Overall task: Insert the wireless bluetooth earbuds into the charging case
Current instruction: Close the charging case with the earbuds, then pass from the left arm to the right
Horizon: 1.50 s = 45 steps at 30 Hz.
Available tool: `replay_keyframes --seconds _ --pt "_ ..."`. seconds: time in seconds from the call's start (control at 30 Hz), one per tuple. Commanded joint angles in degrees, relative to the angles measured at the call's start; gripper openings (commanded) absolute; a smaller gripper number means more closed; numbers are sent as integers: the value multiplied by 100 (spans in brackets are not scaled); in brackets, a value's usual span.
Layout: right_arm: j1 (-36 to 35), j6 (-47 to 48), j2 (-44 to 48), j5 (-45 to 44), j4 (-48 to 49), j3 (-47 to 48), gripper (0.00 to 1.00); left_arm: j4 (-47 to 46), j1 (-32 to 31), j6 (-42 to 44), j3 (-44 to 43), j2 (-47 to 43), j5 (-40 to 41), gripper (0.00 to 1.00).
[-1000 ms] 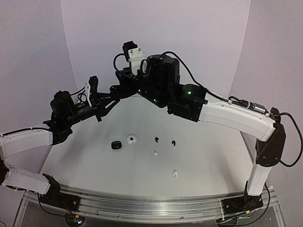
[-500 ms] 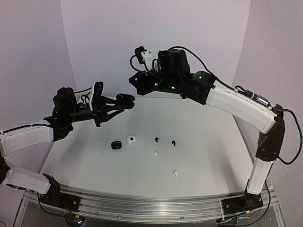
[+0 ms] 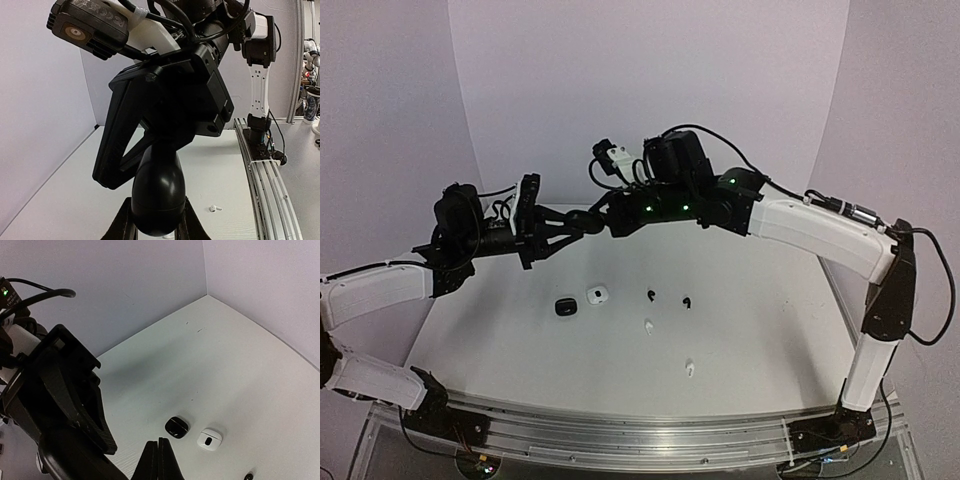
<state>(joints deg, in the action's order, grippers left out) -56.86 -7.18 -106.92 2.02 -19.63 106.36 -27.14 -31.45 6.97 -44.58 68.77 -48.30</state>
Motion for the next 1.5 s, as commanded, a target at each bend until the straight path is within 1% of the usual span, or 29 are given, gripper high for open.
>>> replay_keyframes --seconds 0.0,0.07,0.17,0.27,0.33,0.37,0.4,0.43,0.53,0.6,0.7,0.8,0.93,1.0,1.03,1.13,1.2,1.23,1.33,1.47 --pt "-38 -91 452 -62 40 -15 3 -36 33 -154 -254 -19 132 0" --pt "13 -141 503 -325 38 30 12 -19 34 -336 -266 2 120 0" --pt "322 -401 658 -284 30 -27 27 -7 96 -947 -291 63 107 0" --pt "624 -469 879 28 38 -250 52 -191 264 -1800 -289 150 -34 0" --pt "774 -409 994 489 42 -407 73 -421 378 -2355 -278 194 -168 0" --pt "810 -365 1039 716 62 -488 86 -569 415 -2562 -278 214 -238 0" --pt "830 -318 1063 985 112 -554 96 -718 434 -2728 -282 227 -294 0" --pt "836 -316 1056 1290 215 -588 98 -868 441 -2879 -284 233 -341 0" --pt "836 -516 916 2363 825 -691 98 -1378 447 -3246 -288 271 -495 0" --pt "837 -696 769 2734 1291 -765 96 -1715 446 -3444 -260 293 -625 0" --pt "836 -945 614 3128 2050 -939 89 -1924 447 -3593 -231 282 -680 0" --pt "835 -1089 508 3236 2374 -928 83 -1980 447 -3629 -203 253 -664 0" --pt "800 -1423 330 3588 2926 -930 76 -2134 441 -3674 -158 263 -619 0" --pt "764 -1499 201 3607 2963 -893 72 -2254 438 -3707 -168 288 -607 0" --pt "756 -1543 146 3622 2969 -885 68 -2273 438 -3711 -180 298 -601 0" --pt "723 -1675 10 3714 3130 -846 52 -2276 438 -3705 -195 307 -614 0" --pt "699 -1700 -31 3744 3189 -814 43 -2275 438 -3697 -194 301 -629 0" --pt "695 -1707 -49 3757 3205 -804 41 -2276 440 -3688 -194 296 -635 0" --pt "688 -1730 -43 3784 3277 -800 38 -2273 438 -3667 -192 296 -643 0" --pt "688 -1713 -27 3797 3378 -778 38 -2286 438 -3667 -196 312 -645 0"
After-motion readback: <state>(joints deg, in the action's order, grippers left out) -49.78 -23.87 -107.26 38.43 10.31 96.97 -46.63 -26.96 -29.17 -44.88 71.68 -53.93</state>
